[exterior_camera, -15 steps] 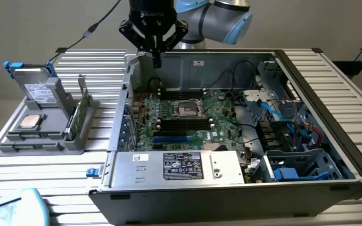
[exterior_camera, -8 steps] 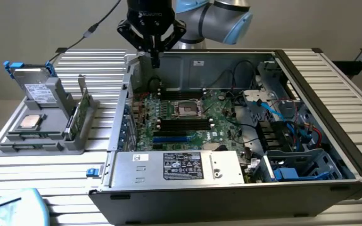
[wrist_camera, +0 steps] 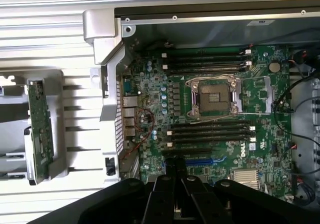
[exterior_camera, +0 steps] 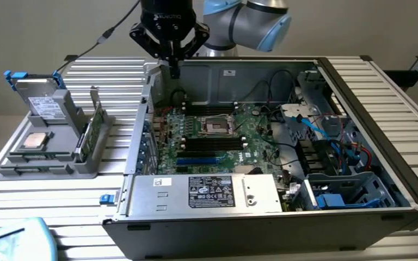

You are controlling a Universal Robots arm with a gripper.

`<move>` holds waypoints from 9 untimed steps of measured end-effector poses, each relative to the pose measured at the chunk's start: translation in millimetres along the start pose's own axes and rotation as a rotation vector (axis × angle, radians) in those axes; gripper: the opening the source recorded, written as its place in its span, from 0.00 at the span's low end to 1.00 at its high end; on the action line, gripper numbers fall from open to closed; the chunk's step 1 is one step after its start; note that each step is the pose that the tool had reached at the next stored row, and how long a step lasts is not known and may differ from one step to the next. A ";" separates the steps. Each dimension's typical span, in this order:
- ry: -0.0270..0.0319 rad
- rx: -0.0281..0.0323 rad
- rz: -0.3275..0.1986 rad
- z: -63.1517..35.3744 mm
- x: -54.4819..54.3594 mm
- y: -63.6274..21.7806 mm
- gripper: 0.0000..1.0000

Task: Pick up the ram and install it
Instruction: 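Reach for the ram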

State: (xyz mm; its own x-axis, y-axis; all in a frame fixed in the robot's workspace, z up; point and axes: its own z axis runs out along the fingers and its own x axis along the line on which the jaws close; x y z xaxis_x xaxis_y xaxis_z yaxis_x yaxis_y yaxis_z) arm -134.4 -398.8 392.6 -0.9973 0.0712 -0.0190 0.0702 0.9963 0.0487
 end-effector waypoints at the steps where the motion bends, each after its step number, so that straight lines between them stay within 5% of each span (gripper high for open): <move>1: 0.0000 0.0000 0.000 -0.1 1.4 -0.1 0.10; 9: 0.0000 -0.0001 0.000 -0.2 12.8 -0.9 0.10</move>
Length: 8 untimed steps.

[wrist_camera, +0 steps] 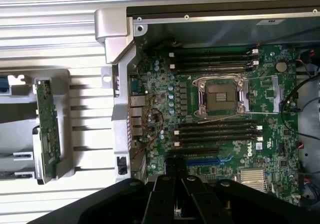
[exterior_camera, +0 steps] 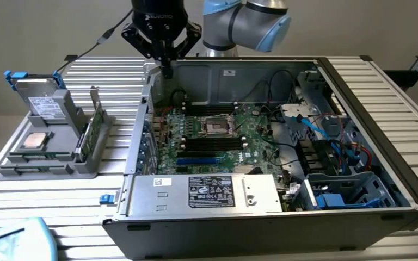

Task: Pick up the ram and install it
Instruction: 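Reach for the ram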

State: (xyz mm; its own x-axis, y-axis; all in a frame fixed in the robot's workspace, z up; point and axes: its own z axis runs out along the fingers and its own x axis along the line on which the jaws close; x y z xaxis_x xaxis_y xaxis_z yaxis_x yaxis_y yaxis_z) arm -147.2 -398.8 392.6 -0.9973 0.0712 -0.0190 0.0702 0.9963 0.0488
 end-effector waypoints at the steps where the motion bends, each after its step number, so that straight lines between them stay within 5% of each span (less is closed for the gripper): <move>1: 0.0000 0.0000 0.000 -0.1 1.6 -0.1 0.10; 8: 0.0000 0.0001 0.000 -0.3 13.8 -1.0 0.10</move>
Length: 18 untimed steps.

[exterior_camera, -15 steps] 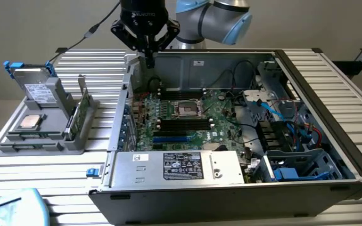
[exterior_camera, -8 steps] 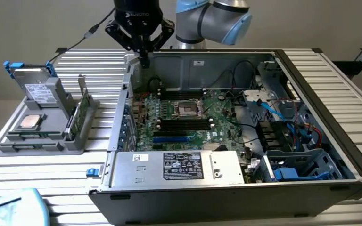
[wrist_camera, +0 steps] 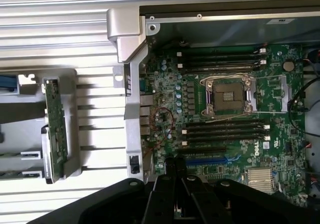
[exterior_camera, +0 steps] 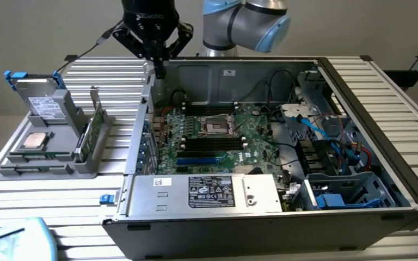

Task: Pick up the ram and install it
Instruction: 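Reach for the ram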

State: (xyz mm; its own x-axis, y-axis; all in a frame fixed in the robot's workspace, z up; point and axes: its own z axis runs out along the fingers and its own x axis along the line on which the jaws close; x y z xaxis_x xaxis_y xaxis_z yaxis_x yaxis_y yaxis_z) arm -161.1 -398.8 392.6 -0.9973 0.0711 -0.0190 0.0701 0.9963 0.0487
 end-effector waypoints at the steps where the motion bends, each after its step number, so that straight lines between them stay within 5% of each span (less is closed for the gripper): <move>1: 0.0001 0.0001 0.000 -0.1 2.1 -0.2 0.10; 18: 0.0005 0.0000 0.000 -1.1 57.9 -4.1 0.10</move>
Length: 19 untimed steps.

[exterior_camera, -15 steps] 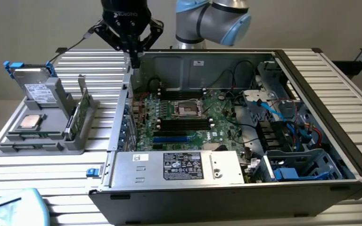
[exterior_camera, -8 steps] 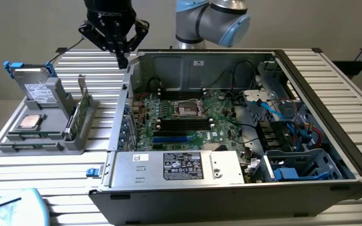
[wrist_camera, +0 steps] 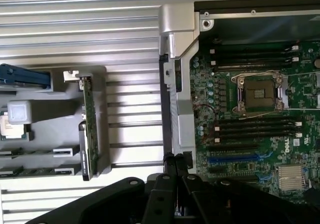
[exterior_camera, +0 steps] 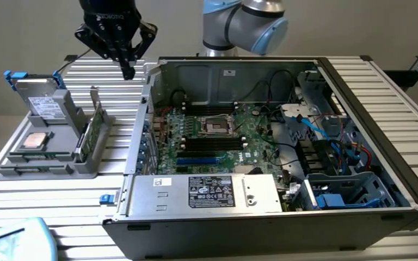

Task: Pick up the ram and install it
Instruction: 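Reach for the ram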

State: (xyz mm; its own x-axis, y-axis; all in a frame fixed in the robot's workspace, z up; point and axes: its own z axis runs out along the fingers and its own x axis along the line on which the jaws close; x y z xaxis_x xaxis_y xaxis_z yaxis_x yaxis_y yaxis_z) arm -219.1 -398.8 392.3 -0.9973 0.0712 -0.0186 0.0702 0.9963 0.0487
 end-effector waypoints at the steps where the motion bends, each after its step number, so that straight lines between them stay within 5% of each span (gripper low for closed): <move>1: 0.0014 0.0001 0.000 0.1 2.3 -0.2 0.10; 19: 0.0285 0.0024 0.001 13.7 69.8 -6.9 0.10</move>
State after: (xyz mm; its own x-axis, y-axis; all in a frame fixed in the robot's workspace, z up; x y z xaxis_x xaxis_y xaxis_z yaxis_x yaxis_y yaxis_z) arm -288.9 -400.1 377.1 -0.9974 0.0712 0.0099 0.0715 0.9964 0.0463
